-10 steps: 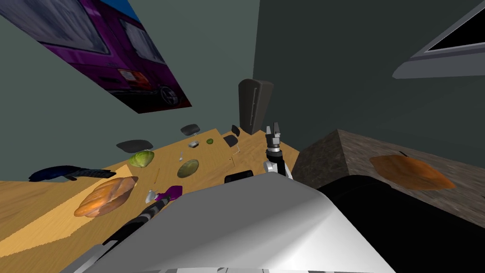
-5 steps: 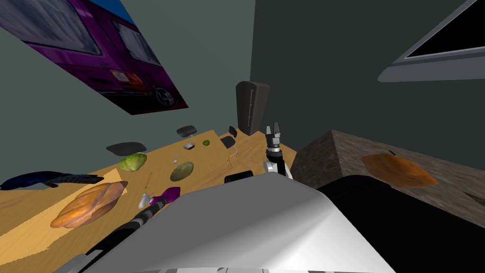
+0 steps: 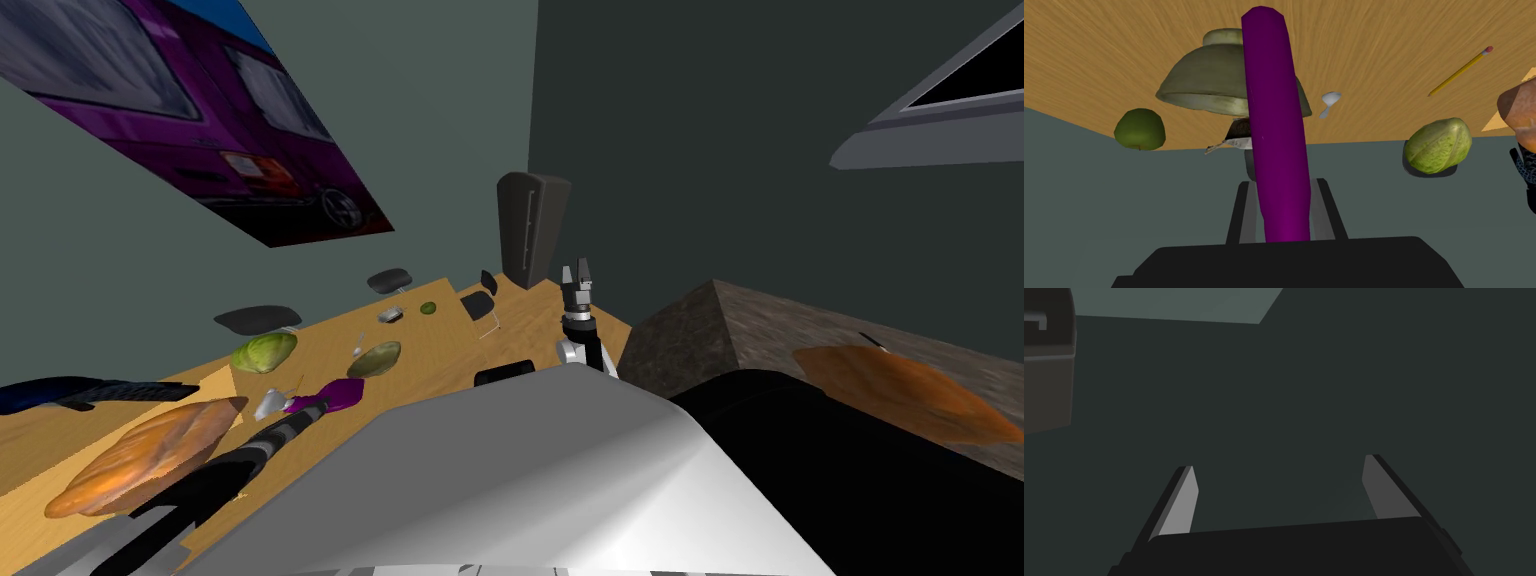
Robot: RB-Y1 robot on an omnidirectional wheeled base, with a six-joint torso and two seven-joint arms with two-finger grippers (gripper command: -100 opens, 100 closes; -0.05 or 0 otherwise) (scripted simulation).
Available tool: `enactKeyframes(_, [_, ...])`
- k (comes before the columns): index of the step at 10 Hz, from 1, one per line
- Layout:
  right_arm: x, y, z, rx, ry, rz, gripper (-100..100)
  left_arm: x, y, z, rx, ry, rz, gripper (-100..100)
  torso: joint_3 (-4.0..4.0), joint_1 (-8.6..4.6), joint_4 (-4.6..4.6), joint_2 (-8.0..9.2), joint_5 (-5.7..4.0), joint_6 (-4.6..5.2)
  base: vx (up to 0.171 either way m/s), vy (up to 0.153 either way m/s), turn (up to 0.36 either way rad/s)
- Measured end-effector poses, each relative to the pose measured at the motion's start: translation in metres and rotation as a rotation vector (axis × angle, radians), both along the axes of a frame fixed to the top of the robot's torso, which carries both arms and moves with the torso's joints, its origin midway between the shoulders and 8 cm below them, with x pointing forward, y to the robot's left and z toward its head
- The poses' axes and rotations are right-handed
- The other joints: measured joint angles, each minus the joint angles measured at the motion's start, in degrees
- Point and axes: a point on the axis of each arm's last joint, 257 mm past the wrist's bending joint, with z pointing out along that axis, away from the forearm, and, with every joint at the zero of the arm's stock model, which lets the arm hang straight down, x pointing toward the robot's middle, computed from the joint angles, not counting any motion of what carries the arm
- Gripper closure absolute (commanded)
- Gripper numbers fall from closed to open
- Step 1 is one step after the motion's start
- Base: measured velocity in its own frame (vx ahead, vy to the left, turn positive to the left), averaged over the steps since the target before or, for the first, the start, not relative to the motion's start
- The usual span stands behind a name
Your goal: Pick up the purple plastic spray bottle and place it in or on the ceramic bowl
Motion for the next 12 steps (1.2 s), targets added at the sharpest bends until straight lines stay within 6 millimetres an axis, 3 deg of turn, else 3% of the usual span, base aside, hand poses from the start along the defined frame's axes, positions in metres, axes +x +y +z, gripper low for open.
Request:
enactKeyframes(4, [0.000,0.000,0.000,0.000,0.000,0.000,0,0.038,0.022,0.047,0.053,-0.072,0.012,100,-0.05,0.30,-0.03,-0.05,0.15,0.05,0.072,-0.036,0.019])
enactKeyframes(5, [0.000,0.000,0.000,0.000,0.000,0.000,0,0.039,0.023,0.049,0.054,-0.076,0.013,-100,0.01,0.40,-0.04,0.09,0.22,0.02,0.008,-0.004,-0.002])
enactKeyframes(9, [0.000,0.000,0.000,0.000,0.000,0.000,0,0.040,0.023,0.049,0.054,-0.077,0.013,-100,0.13,0.51,0.01,0.29,0.25,0.01,0.000,0.000,0.000])
enactKeyframes(10, [0.000,0.000,0.000,0.000,0.000,0.000,0,0.040,0.023,0.049,0.054,-0.077,0.013,0,0.14,0.51,0.01,0.30,0.25,0.01,0.000,0.000,0.000])
enactKeyframes(11, [0.000,0.000,0.000,0.000,0.000,0.000,0,0.040,0.023,0.049,0.054,-0.077,0.013,-100,0.14,0.51,0.01,0.30,0.25,0.01,-0.017,-0.017,0.053])
enactKeyframes(12, [0.000,0.000,0.000,0.000,0.000,0.000,0,0.042,0.025,0.059,0.060,-0.079,0.009,-100,0.16,0.45,0.02,0.34,0.22,0.00,-0.028,-0.022,0.036])
